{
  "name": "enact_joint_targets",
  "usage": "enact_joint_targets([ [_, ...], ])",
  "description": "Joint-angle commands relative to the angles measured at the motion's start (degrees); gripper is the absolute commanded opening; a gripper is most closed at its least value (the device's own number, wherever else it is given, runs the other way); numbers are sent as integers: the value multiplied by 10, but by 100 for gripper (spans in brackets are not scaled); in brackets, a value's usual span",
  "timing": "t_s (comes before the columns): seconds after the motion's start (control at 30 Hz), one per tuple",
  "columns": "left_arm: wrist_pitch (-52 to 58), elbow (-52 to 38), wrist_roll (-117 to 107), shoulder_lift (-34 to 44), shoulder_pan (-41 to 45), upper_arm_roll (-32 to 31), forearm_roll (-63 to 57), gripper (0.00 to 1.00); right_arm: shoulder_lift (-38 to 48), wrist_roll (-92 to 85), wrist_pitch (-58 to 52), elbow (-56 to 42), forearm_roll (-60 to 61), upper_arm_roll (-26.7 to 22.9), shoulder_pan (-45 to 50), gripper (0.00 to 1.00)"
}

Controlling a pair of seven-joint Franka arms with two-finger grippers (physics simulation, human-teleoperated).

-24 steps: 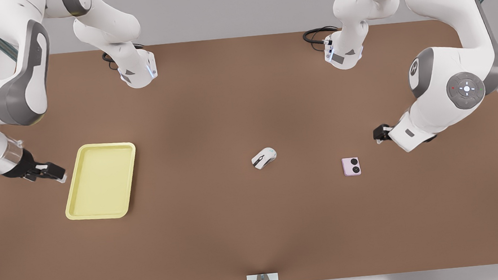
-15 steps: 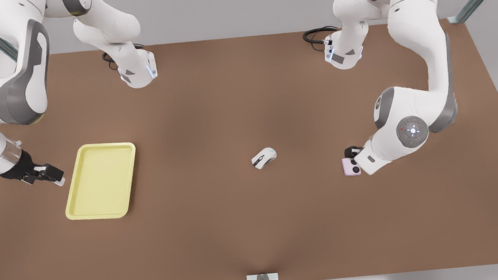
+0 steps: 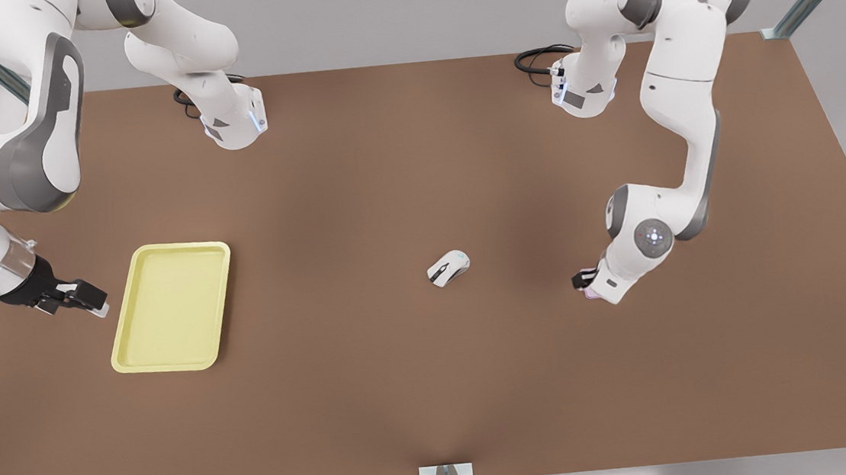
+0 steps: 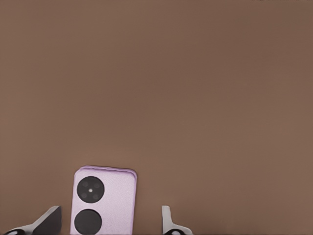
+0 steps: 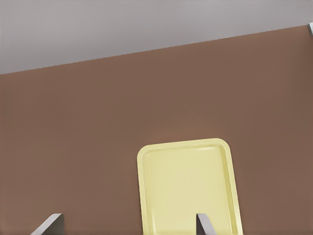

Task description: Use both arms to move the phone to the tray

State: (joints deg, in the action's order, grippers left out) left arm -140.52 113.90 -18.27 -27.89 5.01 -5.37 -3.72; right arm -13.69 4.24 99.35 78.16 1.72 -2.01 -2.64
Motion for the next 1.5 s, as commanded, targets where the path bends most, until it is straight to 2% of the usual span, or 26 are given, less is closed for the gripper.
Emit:
enact_joint_targets([
  [0.0, -94, 7, -72, -1, 0, 2, -5, 100, 1, 2, 0, 0, 0, 0, 0, 100],
  [0.4, -73, 32, 75, -11, 1, 19, -6, 100, 1, 2, 0, -1, 1, 0, 0, 100],
  [0.57, -81, 68, 82, -2, 1, 19, -7, 100, 1, 2, 0, 0, 0, 0, 0, 100],
  [0.9, -91, 71, 88, -22, 3, 19, -7, 100, -2, 2, 2, 1, -4, 3, 5, 100],
  [0.97, -91, 71, 88, -23, 4, 18, -7, 91, -4, 2, 1, 0, -7, 3, 4, 100],
  [1.03, -92, 70, 88, -25, 4, 18, -7, 88, -3, 2, 1, 0, -10, 3, 5, 100],
  [1.47, -89, 70, 91, -24, 4, 18, -6, 76, -3, 2, 0, 0, -5, 3, 4, 100],
])
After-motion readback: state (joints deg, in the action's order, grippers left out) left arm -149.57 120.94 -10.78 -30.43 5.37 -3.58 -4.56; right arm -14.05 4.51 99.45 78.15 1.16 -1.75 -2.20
